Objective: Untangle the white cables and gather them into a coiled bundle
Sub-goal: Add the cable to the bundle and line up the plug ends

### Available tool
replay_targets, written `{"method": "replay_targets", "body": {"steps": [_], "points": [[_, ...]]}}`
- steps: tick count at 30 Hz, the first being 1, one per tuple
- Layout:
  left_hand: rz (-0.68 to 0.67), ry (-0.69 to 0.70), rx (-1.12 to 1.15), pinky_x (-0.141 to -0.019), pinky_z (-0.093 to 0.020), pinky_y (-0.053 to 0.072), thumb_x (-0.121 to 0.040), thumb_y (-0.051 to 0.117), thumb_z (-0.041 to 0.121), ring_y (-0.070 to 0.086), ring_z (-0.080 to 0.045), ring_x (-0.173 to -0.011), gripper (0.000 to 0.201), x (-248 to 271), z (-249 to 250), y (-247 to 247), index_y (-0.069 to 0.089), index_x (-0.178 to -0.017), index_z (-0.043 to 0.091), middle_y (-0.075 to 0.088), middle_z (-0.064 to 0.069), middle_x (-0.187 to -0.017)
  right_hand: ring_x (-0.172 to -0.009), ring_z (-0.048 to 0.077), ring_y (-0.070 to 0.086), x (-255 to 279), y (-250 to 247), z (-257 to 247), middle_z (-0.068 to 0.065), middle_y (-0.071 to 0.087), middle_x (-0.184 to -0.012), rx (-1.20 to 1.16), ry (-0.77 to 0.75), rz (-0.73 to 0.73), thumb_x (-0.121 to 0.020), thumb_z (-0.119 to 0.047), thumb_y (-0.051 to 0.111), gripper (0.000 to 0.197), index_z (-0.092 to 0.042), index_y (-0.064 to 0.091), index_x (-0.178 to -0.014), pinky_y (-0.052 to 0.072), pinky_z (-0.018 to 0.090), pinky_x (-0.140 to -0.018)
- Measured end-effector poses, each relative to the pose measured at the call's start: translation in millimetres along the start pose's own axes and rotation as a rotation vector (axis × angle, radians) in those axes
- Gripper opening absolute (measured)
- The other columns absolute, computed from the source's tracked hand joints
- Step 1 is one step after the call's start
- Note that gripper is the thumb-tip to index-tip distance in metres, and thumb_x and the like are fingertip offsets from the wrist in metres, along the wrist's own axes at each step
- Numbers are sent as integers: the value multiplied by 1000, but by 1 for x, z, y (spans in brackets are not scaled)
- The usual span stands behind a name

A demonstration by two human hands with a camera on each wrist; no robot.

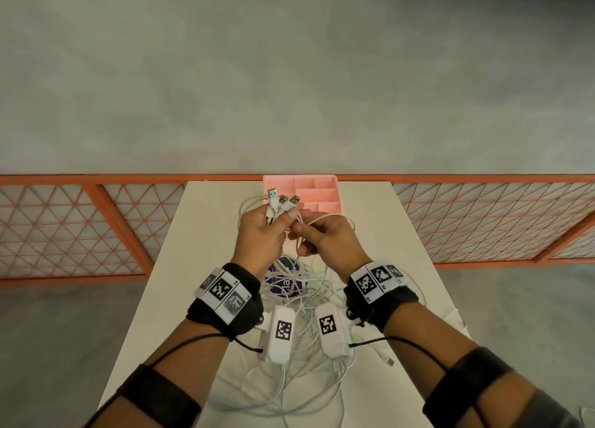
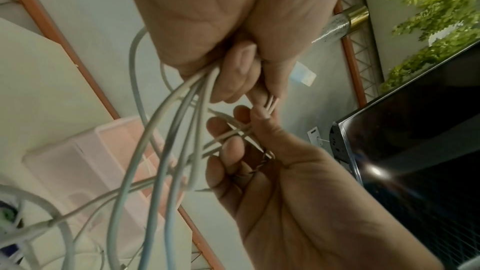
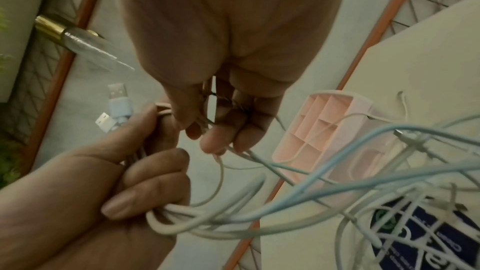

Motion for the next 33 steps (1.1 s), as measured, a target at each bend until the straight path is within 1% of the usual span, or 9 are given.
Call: {"method": "replay_targets", "body": {"steps": [3, 7, 12, 16, 19, 23, 26, 29, 33], "points": [[44, 28, -12, -41, -21, 20, -97, 63, 23, 25, -14, -41, 16, -5, -9, -9, 77, -96, 16, 58, -15, -71, -54, 21, 63, -1, -4, -1, 21, 73, -86, -25, 41, -22, -93, -12, 66, 14, -2, 74, -96, 58, 32, -62], [97, -5, -2, -43, -20, 21, -96, 63, 21, 24, -14, -42, 18, -5, -19, -13, 74, -83, 24, 63, -9, -75, -55, 24, 64, 1, -11, 2, 19, 73, -89, -41, 85, 27, -94, -19, 66, 18, -4, 73, -100, 57, 47, -74], [94, 53, -161, -51, -25, 36, -96, 63, 17, 51, 2, -46, 13, -1, -29, -10, 74, -91, 13, 76, 5, -80, -47, 23, 58, 2, -18, -18, 17, 67, -71, -171, 23, 134, -97, -13, 58, 16, 0, 68, -93, 56, 37, -59], [-53, 52, -228, -82, -23, 52, -95, 65, 12, 71, -5, -88, 12, 10, -46, 7, 77, -92, 10, 78, 9, -87, -51, 25, 57, -2, -24, -60, 21, 64, -75, -348, -122, 169, -99, -11, 53, 16, 3, 62, -96, 55, 33, -55], [-136, -16, -264, -74, -16, 47, -95, 65, 15, 68, 1, -77, 15, 20, -63, 9, 74, -83, 17, 75, 14, -76, -58, 26, 60, -8, -37, -94, 19, 65, -78, -437, -250, 194, -101, -11, 50, 14, -2, 59, -96, 58, 38, -65], [-117, -69, -270, -78, -20, 49, -96, 63, 16, 69, -6, -82, 18, 25, -79, -3, 76, -84, 12, 77, 2, -81, -62, 27, 63, -11, -60, -108, 17, 66, -80, -373, -279, 195, -101, -12, 51, 16, -5, 62, -92, 57, 37, -67], [-82, -76, -241, -59, -19, 47, -98, 60, 14, 61, 3, -61, 19, 23, -70, -9, 75, -88, 9, 77, -2, -80, -69, 27, 65, -11, -82, -88, 15, 67, -83, -176, -228, 252, -98, -16, 57, 13, -11, 65, -89, 55, 34, -63], [-93, -56, -230, -53, -23, 32, -100, 57, 15, 49, 7, -42, 19, 18, -58, -13, 74, -97, 7, 77, -11, -90, -74, 22, 66, -11, -128, -56, 5, 69, -82, 14, -138, 451, -94, -20, 64, 9, -20, 65, -85, 55, 34, -63], [-76, -37, -224, -51, -37, 34, -101, 54, 13, 50, 3, -40, 18, 15, -43, -21, 71, -100, 8, 77, -14, -93, -78, 22, 67, 10, -219, -18, 5, 72, -89, 261, 103, 777, -92, -33, 61, 14, -23, 66, -85, 60, 43, -74]]}}
Point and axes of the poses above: each hand's wrist, its own x-axis away from the middle knuckle, its own y-axis out of the palm, z = x × y, the point moved 5 cm from there along -x, towards the middle knuckle
